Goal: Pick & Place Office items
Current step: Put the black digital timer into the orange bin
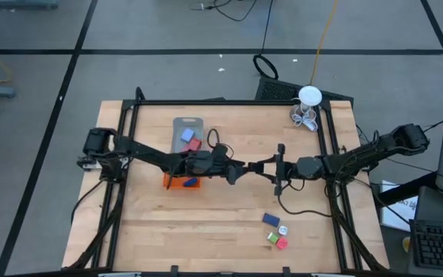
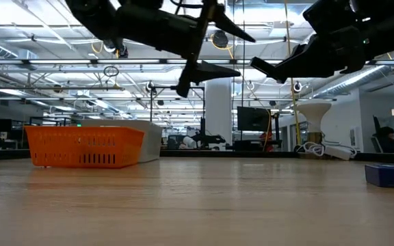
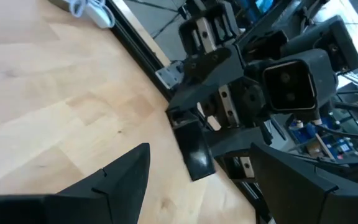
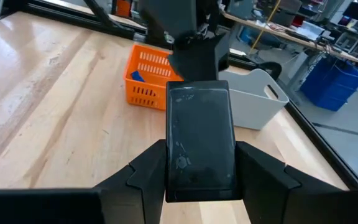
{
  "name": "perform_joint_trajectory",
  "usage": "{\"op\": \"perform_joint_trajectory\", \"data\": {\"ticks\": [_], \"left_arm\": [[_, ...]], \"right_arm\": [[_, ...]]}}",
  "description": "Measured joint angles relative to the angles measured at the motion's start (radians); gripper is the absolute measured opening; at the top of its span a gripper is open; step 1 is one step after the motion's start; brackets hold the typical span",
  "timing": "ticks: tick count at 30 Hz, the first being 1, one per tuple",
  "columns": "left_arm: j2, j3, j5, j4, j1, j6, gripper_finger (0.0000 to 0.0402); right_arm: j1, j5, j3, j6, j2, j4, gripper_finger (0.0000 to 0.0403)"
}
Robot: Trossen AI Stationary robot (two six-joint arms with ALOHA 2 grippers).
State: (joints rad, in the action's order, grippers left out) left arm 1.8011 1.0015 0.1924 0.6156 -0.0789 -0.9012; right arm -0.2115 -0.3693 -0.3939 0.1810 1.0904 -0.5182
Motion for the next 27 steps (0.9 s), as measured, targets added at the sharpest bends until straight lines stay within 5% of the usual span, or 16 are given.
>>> {"op": "perform_joint_trajectory", "data": {"ticks": [9,27], "left_arm": [[0.08,0.105,-0.04,-0.01,0.003,0.006,0.0273],[0.08,0.11,-0.045,-0.063,0.011,-0.018,0.0273]], "right_arm": [[0.0,0.0,-0.001,-0.002,0.0,0.004,0.0158],[0.0,0.0,-0.002,-0.004,0.0,0.023,0.0164]]}}
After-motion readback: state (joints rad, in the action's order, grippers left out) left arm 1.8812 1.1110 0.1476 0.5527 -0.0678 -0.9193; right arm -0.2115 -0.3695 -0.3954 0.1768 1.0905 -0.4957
